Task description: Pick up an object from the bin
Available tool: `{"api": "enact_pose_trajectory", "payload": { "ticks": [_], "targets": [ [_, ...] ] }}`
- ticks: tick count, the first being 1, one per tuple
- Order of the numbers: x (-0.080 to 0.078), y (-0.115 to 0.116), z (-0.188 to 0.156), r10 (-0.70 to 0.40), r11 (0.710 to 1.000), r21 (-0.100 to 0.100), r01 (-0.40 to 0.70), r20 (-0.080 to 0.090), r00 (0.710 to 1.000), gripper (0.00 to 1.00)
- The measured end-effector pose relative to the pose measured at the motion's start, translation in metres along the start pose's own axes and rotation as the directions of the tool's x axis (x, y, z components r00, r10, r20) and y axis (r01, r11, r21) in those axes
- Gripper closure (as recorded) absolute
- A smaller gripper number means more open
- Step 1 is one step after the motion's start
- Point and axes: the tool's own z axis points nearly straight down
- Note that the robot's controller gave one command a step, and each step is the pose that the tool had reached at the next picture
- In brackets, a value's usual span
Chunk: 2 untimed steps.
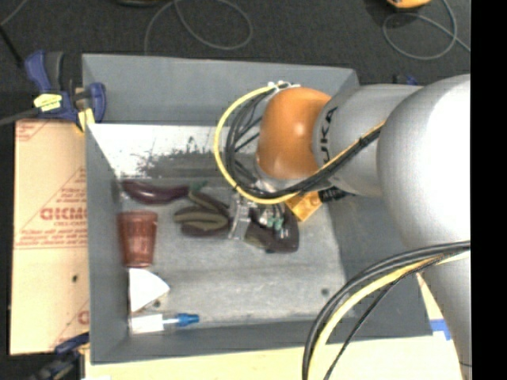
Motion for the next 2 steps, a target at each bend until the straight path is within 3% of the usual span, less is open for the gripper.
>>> {"api": "enact_pose_trajectory", "payload": {
  "ticks": [2],
  "targets": [
    [0.001, -0.001, -0.013, 0.001, 1.0, 0.001, -0.001, -0.002, 1.0, 1.0]
  ]
}}
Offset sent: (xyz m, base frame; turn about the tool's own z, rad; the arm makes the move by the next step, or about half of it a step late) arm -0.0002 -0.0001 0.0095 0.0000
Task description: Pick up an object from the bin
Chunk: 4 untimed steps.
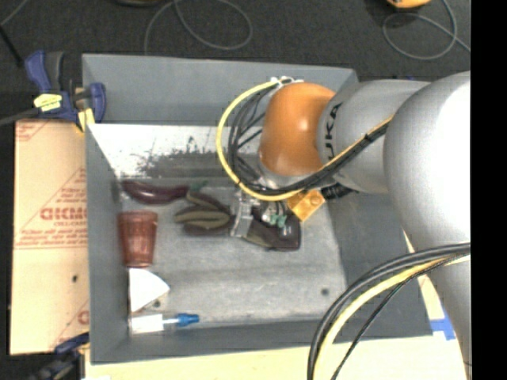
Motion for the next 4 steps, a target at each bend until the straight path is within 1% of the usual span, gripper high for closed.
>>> {"api": "enact_pose_trajectory", "payload": {
  "ticks": [1, 2, 3, 4],
  "targets": [
    [-0.002, 0.0, -0.008, 0.0, 1.0, -0.001, 0.0, 0.005, 1.0, 1.0],
    [0.0, 0.0, -0.014, 0.0, 1.0, 0.0, 0.0, 0.001, 1.0, 1.0],
    [0.0, 0.0, -0.034, 0.001, 1.0, 0.001, -0.001, -0.004, 1.0, 1.0],
    [-0.002, 0.0, -0.05, 0.001, 1.0, -0.001, -0.001, 0.004, 1.0, 1.0]
  ]
}}
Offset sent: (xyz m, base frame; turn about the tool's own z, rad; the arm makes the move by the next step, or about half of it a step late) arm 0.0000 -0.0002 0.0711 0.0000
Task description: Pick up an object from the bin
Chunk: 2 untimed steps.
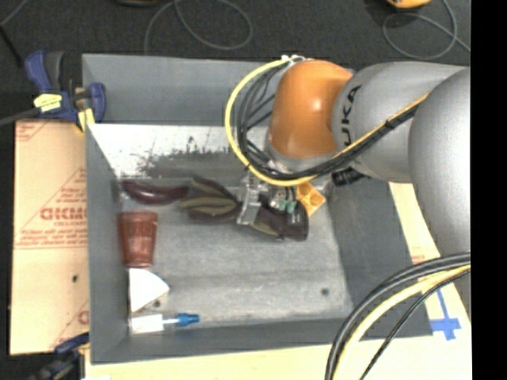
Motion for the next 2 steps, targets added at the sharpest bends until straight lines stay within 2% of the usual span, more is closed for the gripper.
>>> {"api": "enact_pose_trajectory", "payload": {
  "ticks": [2],
  "targets": [
    [0.0, -0.0003, -0.0174, 0.001, 1.0, 0.0, -0.001, -0.003, 1.0, 1.0]
  ]
}}
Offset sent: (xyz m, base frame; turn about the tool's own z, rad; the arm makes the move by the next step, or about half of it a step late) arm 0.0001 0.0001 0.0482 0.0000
